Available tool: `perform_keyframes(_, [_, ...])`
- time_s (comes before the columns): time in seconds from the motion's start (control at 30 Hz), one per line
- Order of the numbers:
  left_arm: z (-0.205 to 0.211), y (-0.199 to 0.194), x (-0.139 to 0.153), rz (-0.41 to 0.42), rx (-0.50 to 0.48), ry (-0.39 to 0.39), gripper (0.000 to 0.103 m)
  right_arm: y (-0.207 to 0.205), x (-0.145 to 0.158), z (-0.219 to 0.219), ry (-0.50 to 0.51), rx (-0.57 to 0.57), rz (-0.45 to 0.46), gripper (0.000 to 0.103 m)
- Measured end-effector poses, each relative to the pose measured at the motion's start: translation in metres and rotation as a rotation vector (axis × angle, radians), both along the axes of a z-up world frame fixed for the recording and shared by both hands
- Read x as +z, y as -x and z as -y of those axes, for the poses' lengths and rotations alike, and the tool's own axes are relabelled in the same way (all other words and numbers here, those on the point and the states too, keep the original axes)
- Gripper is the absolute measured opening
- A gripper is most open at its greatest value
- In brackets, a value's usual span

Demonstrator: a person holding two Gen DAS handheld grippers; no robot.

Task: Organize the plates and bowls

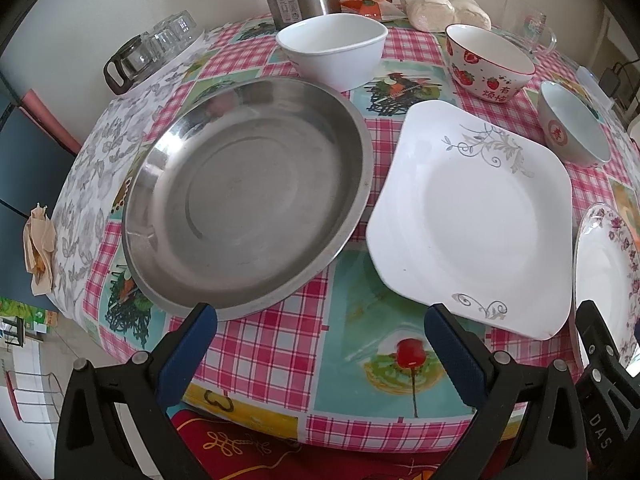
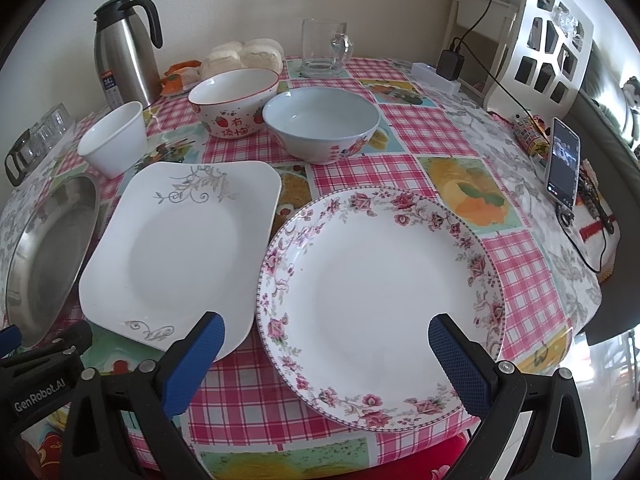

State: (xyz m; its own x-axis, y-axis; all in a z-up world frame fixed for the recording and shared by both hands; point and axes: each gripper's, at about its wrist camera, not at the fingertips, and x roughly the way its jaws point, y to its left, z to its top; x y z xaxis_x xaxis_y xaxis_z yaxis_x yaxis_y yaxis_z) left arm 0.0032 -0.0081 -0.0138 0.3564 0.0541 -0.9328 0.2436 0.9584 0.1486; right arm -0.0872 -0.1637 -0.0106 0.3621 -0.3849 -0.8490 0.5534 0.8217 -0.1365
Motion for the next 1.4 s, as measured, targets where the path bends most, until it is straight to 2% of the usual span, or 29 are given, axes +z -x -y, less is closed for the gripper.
perform_keyframes(0.3, [-0.023, -0.012, 0.003, 0.0, 0.048, 0.035, 0.103, -0.009, -0.003, -0.017, -0.001, 0.033, 0.002, 0.103])
perform_keyframes(0.53, [-0.07, -0.027, 0.015, 0.067, 0.187, 0.109, 0.103, -0.023, 0.004, -0.04, -0.019, 0.08, 0.084, 0.103])
perform_keyframes(0.73, [-0.119, -0.039, 0.02, 0.12, 0.348, 0.19, 0.103, -0.041, 0.01, -0.064, -0.055, 0.139, 0.177, 0.103])
perform_keyframes(1.0, [-0.159, -0.053, 0.011, 0.157, 0.425, 0.301, 0.103, -0.07, -0.002, -0.104, -0.084, 0.278, 0.173, 0.103])
perform_keyframes(1.13, [-0.174, -0.064, 0.0, 0.155, 0.473, 0.336, 0.103, -0.078, -0.009, -0.121, -0.068, 0.324, 0.164, 0.103])
perform_keyframes(1.2, [-0.176, -0.07, -0.008, 0.109, 0.484, 0.336, 0.103, -0.082, -0.012, -0.123, -0.07, 0.333, 0.164, 0.1])
perform_keyframes(1.27, [-0.179, -0.072, -0.014, 0.071, 0.498, 0.334, 0.103, -0.086, -0.013, -0.125, -0.078, 0.34, 0.169, 0.093])
perform_keyframes(1.4, [-0.185, -0.076, -0.024, 0.037, 0.533, 0.31, 0.103, -0.091, -0.013, -0.129, -0.066, 0.369, 0.174, 0.086])
